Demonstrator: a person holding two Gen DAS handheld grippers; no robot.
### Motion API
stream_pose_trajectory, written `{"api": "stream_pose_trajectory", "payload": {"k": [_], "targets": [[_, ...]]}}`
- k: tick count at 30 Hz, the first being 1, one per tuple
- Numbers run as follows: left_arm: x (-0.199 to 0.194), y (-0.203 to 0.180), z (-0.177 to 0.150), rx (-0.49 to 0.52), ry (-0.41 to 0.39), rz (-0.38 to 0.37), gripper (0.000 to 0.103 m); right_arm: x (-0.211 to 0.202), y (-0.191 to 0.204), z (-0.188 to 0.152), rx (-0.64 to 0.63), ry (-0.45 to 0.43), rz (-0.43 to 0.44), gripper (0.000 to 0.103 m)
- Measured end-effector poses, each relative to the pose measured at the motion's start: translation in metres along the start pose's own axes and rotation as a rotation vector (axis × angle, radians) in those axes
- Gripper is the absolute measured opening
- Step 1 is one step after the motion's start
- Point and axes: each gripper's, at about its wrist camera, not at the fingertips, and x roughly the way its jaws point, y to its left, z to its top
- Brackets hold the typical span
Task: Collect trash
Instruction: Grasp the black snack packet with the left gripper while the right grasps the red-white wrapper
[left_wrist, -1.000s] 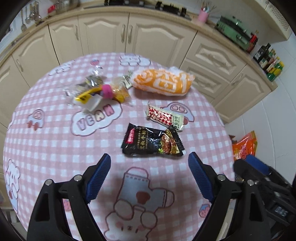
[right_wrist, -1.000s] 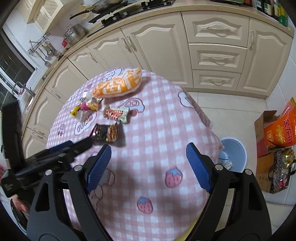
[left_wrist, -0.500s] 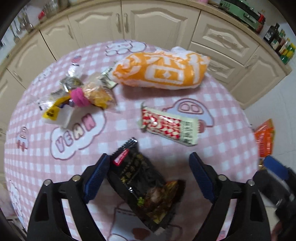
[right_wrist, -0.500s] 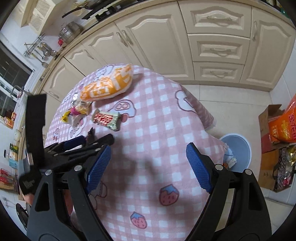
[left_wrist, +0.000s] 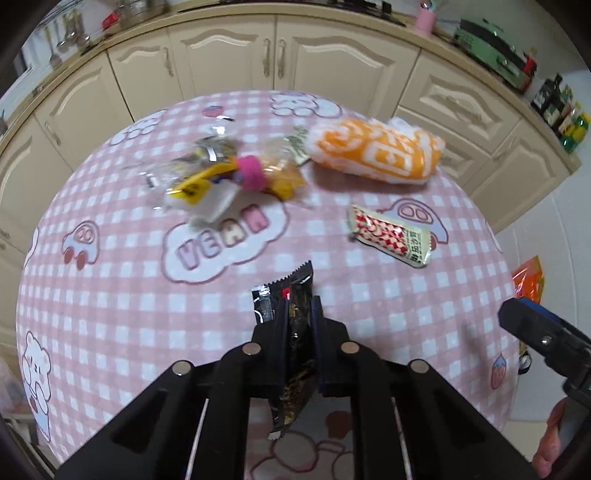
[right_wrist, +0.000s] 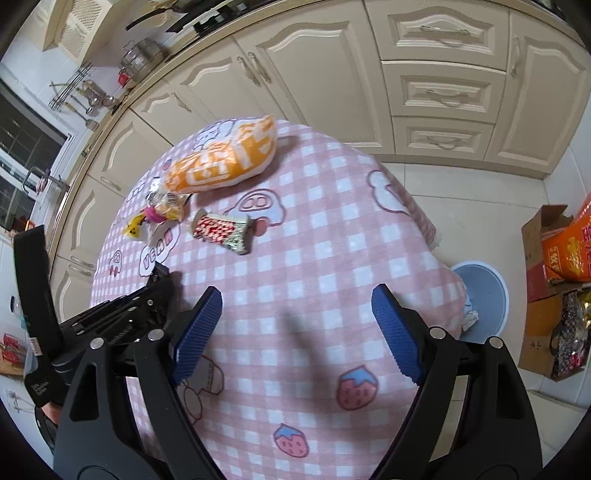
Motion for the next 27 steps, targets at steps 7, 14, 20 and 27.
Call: {"api": "stream_pose_trajectory", "payload": {"k": [7,14,20,27], "targets": [[-0.016,0.032,0.000,-0.085,-0.036,-0.062,0.011,0.022,0.031,0.013,-0.070,0.028,-0.026,0.082],[-0.022,0.055,0.003,-0.129,-0.064,-0.063,0.011,0.065,0.064,0.029,-0.121,0.091,-0.052,0.082],[-0.025,0.071,0.005,-0.152,-0.082,-0.046,0.011,0.087,0.087,0.040,-0.111,0.051,-0.121,0.087],[-0.020,0.082,0.004,-0.173,-0.064,-0.055,0.011,0.091,0.101,0.026,-0.294,-0.086,-0.263,0.035]]}}
